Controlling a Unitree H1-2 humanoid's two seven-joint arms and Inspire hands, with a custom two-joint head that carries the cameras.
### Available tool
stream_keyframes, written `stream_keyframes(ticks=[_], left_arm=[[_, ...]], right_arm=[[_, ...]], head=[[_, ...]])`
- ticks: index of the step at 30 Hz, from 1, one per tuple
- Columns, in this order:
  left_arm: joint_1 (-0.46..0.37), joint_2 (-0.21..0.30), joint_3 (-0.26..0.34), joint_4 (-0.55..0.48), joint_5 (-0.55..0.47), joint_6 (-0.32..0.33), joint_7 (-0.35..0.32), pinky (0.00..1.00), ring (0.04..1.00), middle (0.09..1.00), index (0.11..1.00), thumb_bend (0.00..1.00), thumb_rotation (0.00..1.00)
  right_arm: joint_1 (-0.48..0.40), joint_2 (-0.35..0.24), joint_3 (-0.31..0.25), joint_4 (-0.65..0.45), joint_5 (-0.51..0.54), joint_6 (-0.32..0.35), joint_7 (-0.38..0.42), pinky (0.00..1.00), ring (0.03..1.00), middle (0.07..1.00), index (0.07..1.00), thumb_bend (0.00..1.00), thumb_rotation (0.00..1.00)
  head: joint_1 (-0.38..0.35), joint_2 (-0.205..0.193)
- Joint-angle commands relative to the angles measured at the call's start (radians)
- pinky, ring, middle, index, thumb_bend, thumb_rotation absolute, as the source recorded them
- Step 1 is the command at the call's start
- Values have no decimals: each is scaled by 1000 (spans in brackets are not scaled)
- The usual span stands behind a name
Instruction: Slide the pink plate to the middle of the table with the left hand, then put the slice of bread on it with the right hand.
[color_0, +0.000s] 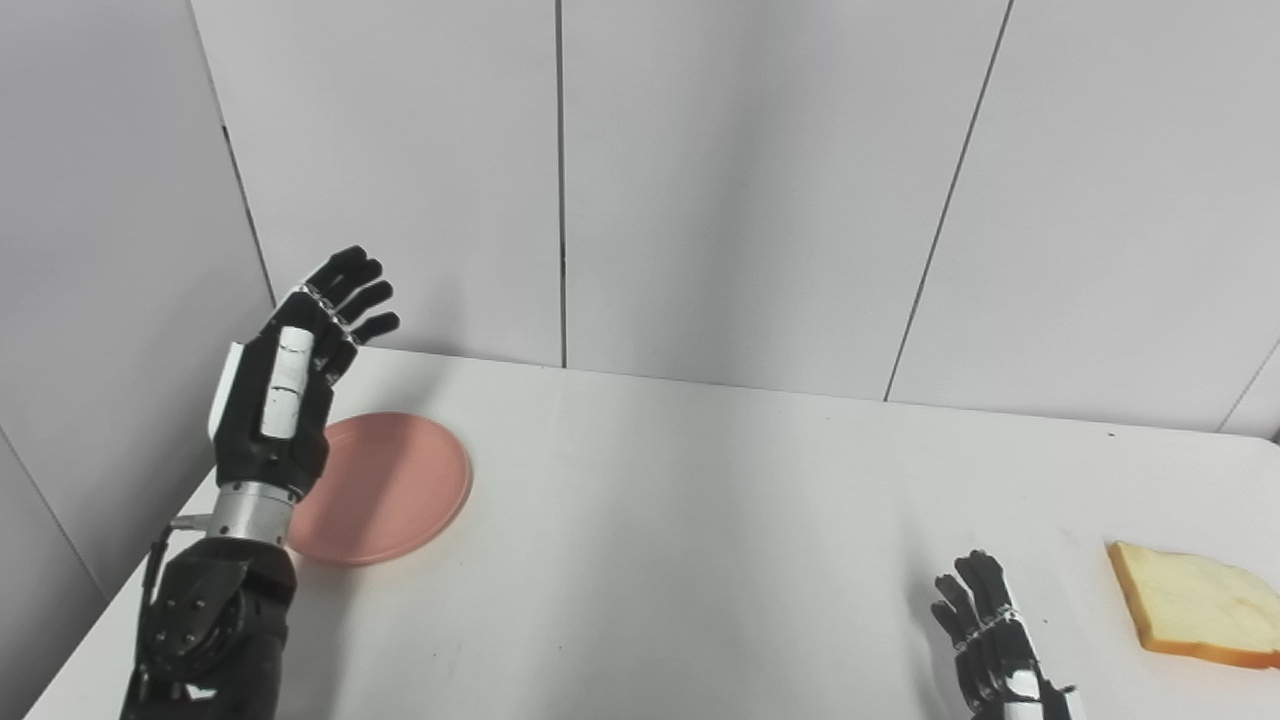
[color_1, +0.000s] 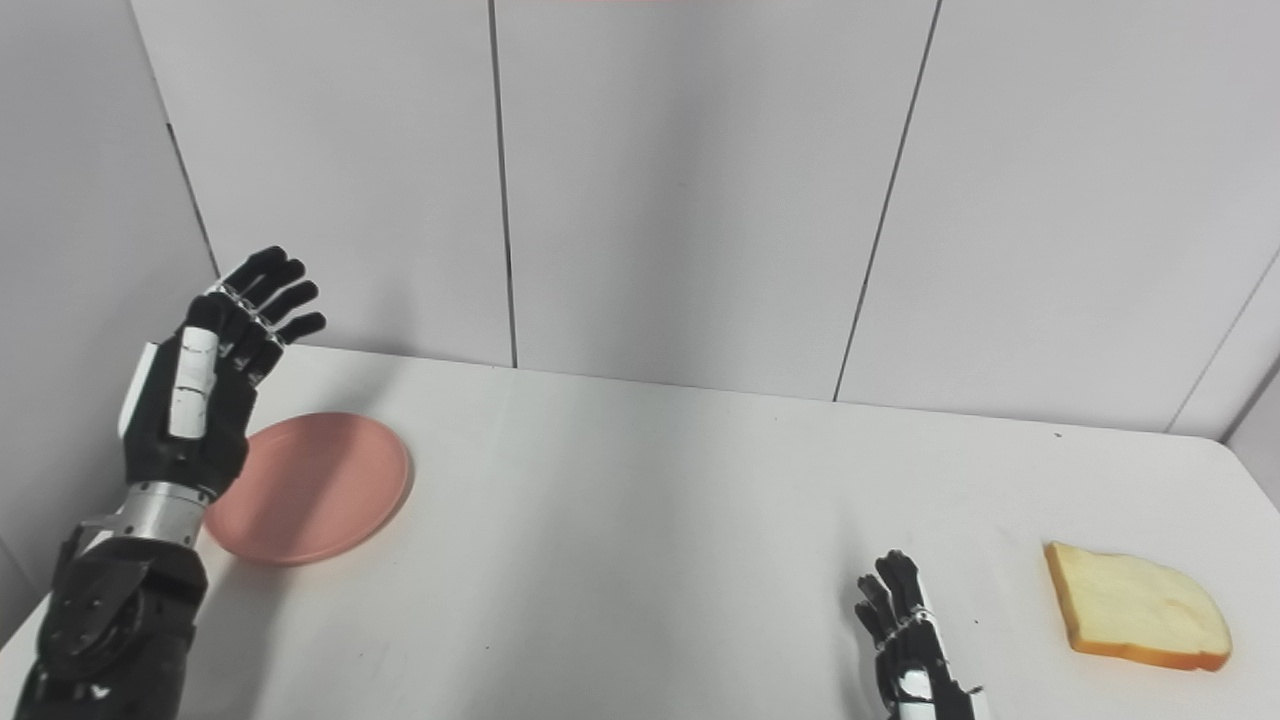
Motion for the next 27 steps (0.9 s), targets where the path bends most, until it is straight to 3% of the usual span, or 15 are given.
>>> stream_keyframes(ticks=[1, 9, 18, 22, 27], left_arm=[[-66, 47, 17, 24, -7, -46, -29, 743, 826, 841, 783, 833, 804], [-143, 110, 56, 224, -29, -111, -99, 727, 820, 841, 825, 849, 800], [-209, 151, 78, 456, 7, -170, -88, 750, 844, 867, 845, 863, 780], [-234, 160, 85, 558, 16, -209, -80, 779, 841, 861, 846, 816, 764], [-273, 175, 83, 751, 45, -300, -71, 775, 843, 851, 825, 803, 767]], right_arm=[[59, -18, -8, 116, -1, -4, 4, 948, 936, 957, 948, 827, 976], [59, -16, -5, 122, 3, -11, 7, 945, 932, 953, 949, 816, 972], [58, -16, -2, 125, 0, -11, 7, 932, 927, 946, 945, 814, 979], [60, -15, -1, 122, -1, -9, 7, 937, 928, 945, 945, 809, 980], [62, -13, -2, 118, -7, -7, 2, 931, 926, 942, 946, 812, 981]], head=[[-1, 1], [-4, -1], [-5, -3], [-7, -2], [-8, 1]])
